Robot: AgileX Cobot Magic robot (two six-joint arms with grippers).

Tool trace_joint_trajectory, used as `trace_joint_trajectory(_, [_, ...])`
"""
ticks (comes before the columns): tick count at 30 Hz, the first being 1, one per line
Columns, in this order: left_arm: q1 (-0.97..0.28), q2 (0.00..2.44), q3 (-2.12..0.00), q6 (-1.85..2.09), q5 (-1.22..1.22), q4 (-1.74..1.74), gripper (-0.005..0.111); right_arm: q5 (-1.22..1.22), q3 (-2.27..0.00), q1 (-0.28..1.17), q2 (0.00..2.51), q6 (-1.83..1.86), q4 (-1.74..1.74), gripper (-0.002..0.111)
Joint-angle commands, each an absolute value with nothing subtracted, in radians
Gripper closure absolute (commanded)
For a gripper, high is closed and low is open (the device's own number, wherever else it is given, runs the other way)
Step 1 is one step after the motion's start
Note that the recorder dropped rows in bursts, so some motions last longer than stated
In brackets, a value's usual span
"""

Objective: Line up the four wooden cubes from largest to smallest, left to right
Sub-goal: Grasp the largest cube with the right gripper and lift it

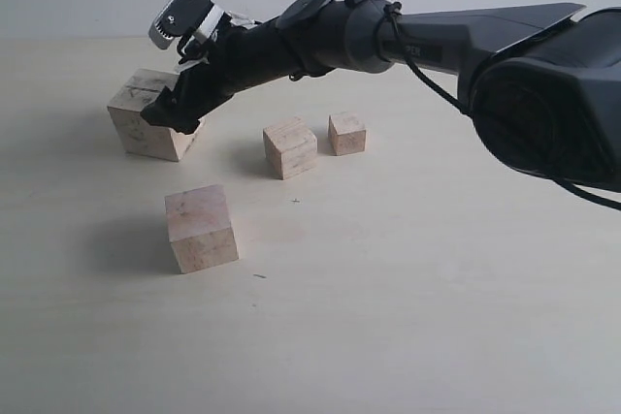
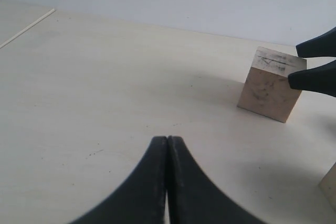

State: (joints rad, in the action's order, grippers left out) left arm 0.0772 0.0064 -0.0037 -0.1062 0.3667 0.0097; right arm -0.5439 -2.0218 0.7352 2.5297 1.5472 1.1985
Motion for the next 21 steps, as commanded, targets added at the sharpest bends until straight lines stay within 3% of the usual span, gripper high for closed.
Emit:
trace_joint_trajectory(1, [0.079, 0.0, 0.0, -0.109, 0.353, 0.012, 0.107, -0.54, -2.022, 0.734, 2.526, 1.545, 1.193, 0.017])
trace_joint_trajectory(17, [0.079, 0.0, 0.0, -0.109, 0.353, 0.012, 0.107, -0.543, -2.022, 0.734, 2.568, 1.552, 1.193, 0.018])
trace_joint_trajectory(21, [0.079, 0.0, 0.0, -0.109, 0.353, 0.012, 0.107, -0.558, -2.022, 0.734, 2.568, 1.552, 1.193, 0.027])
